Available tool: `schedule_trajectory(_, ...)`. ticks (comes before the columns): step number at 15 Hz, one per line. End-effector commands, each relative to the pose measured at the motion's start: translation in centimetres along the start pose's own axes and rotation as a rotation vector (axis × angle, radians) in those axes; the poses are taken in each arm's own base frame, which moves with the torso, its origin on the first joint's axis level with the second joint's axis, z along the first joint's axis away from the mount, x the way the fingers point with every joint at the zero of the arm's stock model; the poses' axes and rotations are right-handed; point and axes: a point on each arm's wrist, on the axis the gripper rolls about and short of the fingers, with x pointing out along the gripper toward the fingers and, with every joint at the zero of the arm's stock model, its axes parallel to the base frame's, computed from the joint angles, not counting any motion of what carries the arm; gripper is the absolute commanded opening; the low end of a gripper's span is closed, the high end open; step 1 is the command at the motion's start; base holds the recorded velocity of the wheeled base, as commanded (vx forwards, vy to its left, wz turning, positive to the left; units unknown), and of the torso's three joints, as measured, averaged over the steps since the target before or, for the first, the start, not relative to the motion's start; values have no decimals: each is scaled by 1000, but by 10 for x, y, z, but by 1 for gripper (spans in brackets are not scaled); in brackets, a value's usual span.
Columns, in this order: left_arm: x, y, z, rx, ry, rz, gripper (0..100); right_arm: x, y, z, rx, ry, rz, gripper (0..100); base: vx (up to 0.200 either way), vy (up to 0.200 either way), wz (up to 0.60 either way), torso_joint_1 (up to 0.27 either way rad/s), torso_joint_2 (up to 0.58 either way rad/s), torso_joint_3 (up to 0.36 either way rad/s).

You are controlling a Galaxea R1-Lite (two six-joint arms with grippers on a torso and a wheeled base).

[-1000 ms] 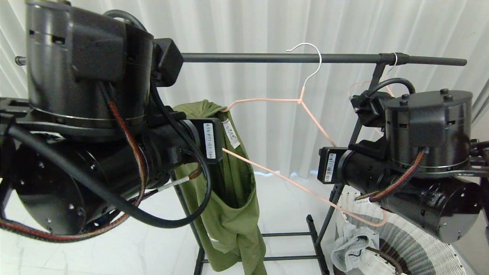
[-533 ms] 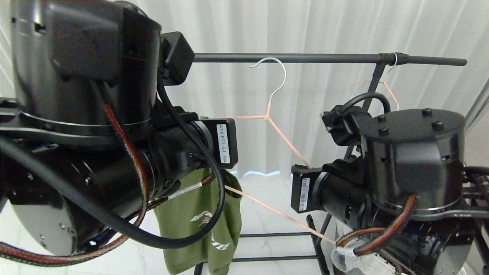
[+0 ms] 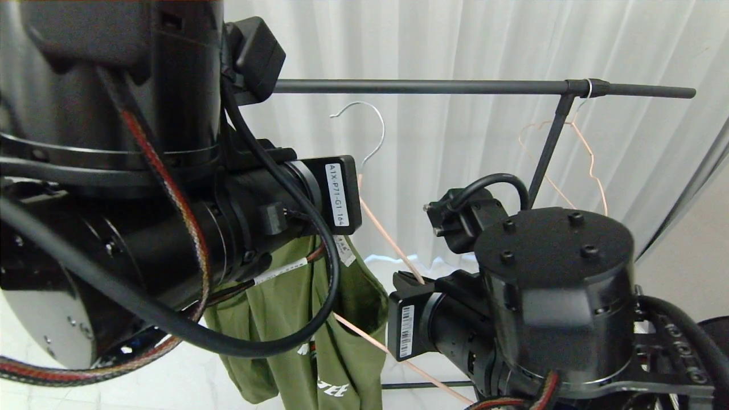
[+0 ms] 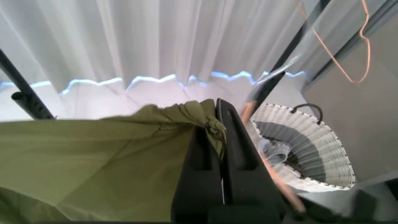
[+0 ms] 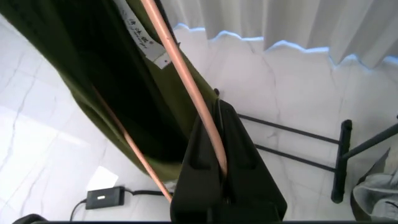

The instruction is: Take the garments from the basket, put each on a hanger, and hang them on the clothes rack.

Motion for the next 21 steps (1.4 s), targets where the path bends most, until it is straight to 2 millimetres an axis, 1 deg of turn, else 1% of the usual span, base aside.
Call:
schedule_trajectory(1, -2, -3, 0, -2, -1, -14, 0, 10, 4, -7, -12, 13, -5, 0, 0, 0, 0, 0, 0, 0)
schedule_trajectory(2, -3, -5, -1, -7, 0, -23, 0, 11, 5, -7, -12, 10, -4, 0, 0, 0, 0, 0, 0, 0)
schedule_trajectory(4, -5, -4, -2, -9, 4, -24, 0, 11, 1, -7, -28, 6, -20, 0, 0, 0, 0, 0, 0, 0)
schedule_trajectory(7, -15, 4, -6, -2, 9, -24, 0, 5, -16, -2, -59, -38, -36, 0, 0, 0, 0, 0, 0, 0)
schedule_trajectory(11, -12, 5, -15, 11, 31, -13, 0, 6, -36, -7, -178, -161, -41, 0, 0, 0, 0, 0, 0, 0)
schedule_trajectory(13, -12, 5, -20, 23, 45, -12, 0, 8, -42, -5, -204, -198, -57, 0, 0, 0, 0, 0, 0, 0)
schedule_trajectory(17, -18, -6, -26, 45, 60, -62, 0, 9, -45, 0, -198, -226, -66, 0, 0, 0, 0, 0, 0, 0)
schedule_trajectory(18, -17, -6, -38, 88, 93, -62, 0, 10, -46, 2, -187, -242, -68, 0, 0, 0, 0, 0, 0, 0)
schedule_trajectory(19, -17, -4, -44, 123, 110, -57, 0, 9, -45, 3, -182, -252, -65, 0, 0, 0, 0, 0, 0, 0)
schedule_trajectory(21, -16, -4, -48, 138, 120, -56, 0, 9, -45, 6, -183, -272, -63, 0, 0, 0, 0, 0, 0, 0)
